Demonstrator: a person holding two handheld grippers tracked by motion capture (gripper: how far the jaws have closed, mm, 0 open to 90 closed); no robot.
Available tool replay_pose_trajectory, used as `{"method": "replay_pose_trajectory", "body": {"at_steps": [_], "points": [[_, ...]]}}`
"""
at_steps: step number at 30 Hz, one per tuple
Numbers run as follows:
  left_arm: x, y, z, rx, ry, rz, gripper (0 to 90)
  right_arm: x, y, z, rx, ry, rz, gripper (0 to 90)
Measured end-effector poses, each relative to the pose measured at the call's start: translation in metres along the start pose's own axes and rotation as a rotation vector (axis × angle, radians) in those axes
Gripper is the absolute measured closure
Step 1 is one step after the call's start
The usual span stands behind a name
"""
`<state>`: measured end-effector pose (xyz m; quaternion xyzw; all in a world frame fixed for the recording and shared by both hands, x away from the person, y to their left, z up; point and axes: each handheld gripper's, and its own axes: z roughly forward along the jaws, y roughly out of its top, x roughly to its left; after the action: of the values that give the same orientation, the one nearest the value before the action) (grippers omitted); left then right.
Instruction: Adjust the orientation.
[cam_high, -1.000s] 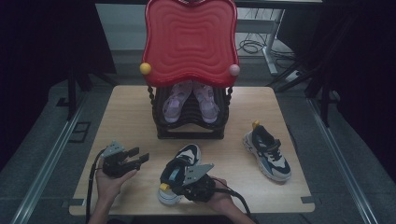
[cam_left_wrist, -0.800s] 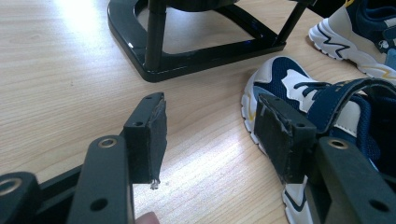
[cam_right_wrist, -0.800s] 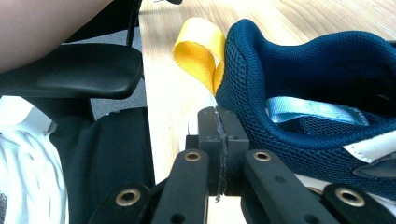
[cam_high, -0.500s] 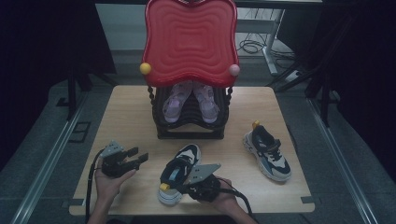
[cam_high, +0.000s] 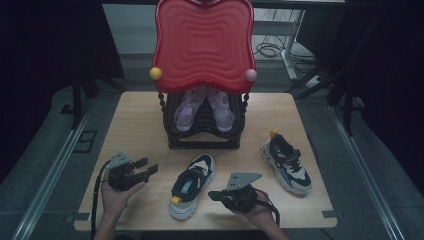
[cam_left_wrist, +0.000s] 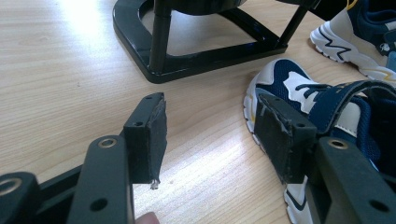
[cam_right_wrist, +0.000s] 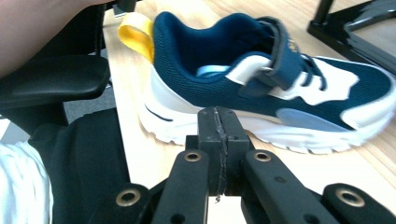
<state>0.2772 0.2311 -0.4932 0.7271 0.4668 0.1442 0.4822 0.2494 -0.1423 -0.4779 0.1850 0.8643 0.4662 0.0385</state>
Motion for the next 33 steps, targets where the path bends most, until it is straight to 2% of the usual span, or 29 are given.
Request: {"method": "replay_pose_trajectory", "body": {"at_steps": [9,14,23,33], "points": [[0.000,0.000,0.001,0.003,0.001,0.001,44.4,-0.013,-0.012,-0.022,-0.010,-0.053,0.040,89.9],[0.000,0.000,0.001,0.004,0.000,0.001,44.3,-0.028,-0.020,-0.036,-0.018,-0.083,0.073,89.9],[0.000,-0.001,0.002,0.009,0.002,0.004,44.2,-0.056,-0.038,-0.067,-0.047,-0.183,0.152,90.0],[0.002,-0.001,0.000,0.003,0.005,0.000,44.2,-0.072,-0.057,-0.111,-0.067,-0.285,0.206,90.0]]}}
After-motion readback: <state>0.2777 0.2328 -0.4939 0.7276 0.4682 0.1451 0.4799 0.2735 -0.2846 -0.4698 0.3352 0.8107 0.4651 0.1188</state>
